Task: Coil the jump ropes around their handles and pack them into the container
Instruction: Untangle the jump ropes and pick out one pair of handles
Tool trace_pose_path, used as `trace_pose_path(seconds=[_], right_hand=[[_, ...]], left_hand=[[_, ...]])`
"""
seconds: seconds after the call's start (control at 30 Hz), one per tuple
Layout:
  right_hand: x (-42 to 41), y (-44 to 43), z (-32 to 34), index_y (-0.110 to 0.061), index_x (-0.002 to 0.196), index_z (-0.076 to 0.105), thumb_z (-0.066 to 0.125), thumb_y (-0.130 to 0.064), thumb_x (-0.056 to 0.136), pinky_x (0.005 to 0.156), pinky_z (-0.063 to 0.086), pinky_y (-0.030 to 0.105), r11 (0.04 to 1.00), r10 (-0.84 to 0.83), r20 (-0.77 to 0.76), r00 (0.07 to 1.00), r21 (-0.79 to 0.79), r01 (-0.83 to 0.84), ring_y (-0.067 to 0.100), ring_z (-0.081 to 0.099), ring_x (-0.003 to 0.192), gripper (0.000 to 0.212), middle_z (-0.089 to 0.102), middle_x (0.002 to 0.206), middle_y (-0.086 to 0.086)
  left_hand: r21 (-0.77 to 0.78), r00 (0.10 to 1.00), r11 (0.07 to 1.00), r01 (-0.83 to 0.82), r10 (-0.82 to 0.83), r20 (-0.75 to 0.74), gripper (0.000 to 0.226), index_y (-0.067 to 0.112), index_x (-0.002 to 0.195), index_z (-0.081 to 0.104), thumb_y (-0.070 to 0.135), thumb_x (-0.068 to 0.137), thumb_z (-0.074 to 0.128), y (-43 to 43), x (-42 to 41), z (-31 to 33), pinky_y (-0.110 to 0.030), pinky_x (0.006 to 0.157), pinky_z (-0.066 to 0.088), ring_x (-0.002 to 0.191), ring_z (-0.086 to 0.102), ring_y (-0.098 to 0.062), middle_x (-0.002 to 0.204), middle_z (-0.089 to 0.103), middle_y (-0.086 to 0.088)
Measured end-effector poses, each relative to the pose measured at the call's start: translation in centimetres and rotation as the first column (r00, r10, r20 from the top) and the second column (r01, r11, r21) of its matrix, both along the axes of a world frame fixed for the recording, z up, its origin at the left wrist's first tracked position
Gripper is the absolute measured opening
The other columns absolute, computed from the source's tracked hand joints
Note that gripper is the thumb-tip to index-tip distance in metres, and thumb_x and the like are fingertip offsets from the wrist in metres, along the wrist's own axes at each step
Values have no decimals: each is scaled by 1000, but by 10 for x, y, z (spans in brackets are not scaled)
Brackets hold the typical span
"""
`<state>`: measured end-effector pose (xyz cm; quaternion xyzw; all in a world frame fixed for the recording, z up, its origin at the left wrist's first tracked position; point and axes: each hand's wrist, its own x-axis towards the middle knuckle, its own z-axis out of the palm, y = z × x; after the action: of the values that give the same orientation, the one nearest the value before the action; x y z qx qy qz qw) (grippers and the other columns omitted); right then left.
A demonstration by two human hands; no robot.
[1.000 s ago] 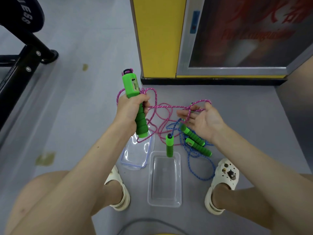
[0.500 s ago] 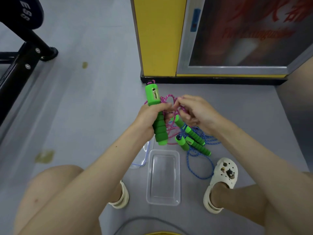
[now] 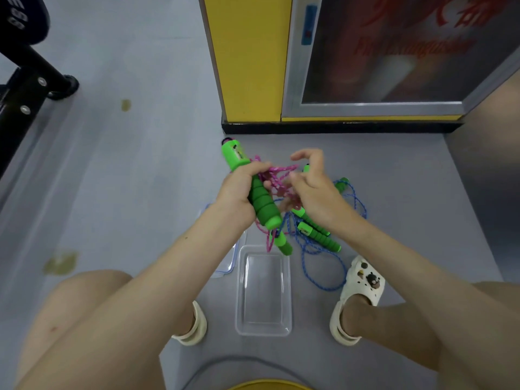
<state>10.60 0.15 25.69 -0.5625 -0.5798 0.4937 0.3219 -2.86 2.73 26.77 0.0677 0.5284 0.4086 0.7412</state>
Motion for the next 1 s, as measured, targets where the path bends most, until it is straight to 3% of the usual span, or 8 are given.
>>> trace_pose_path(seconds=[0.13,0.27,0.4,0.57,0.73,0.8,0.87,1.0], right_hand=[[14,8,2,-14,98,35,44,4,95,49,52,24,990,-95,-52,994,-109,89,22,65,52,20,60,82,18],[12,10,-6,-6,82,57,59,8,86,55,56,27,975,108,102,989,-203,-86,19,68,59,15,66,86,18],[6,12,-2,-11,83,67,55,7,89,58,56,21,931,295,192,936,-276,-237,16,70,63,22,70,82,5],[-5,5,-10,-20,83,49,55,-10,92,76,51,38,871,453,726,517,-237,-430,22,57,78,15,55,86,-1],[-4,3,-4,-21,77,39,42,5,91,53,36,31,843,501,769,397,-328,-426,16,38,57,29,33,68,-3],[-5,0,-2,-18,99,53,38,4,91,55,31,30,835,501,809,307,-358,-419,14,35,55,27,32,67,0],[-8,-5,-3,-14,120,54,37,1,93,59,32,29,806,532,825,192,-424,-413,18,45,69,35,36,71,0],[-10,-9,-4,-12,127,48,38,-4,96,73,38,30,757,606,794,45,-559,-337,24,54,106,34,47,89,3]], left_hand=[[69,996,996,62,-58,-61,44,10,46,65,4,88,53,1,-5,-2,-14,42,40,34,42,-5,52,55,-1],[99,991,986,134,-132,-28,17,7,73,56,3,89,51,-5,-1,-1,-15,41,40,36,42,-5,61,67,-2],[98,985,981,169,-166,-34,11,8,78,53,2,88,52,-8,-4,-2,-17,42,43,37,43,-6,63,68,-5],[165,946,942,293,-261,-190,16,8,74,56,-3,85,56,-20,-2,-3,-17,43,44,38,44,-7,59,67,-8],[164,916,923,349,-298,-270,13,8,77,55,-3,83,59,-27,-6,-11,-20,44,42,41,44,-10,62,67,-9],[165,895,910,381,-319,-311,13,7,79,54,-4,82,59,-29,-7,-15,-20,44,42,42,44,-12,68,67,-13],[150,881,904,401,-335,-335,13,5,78,54,-6,81,59,-31,-3,-18,-19,43,42,41,45,-12,73,65,-18],[111,873,904,413,-358,-333,13,5,78,54,-7,82,59,-36,5,-22,-19,43,42,39,46,-11,64,66,-12]])
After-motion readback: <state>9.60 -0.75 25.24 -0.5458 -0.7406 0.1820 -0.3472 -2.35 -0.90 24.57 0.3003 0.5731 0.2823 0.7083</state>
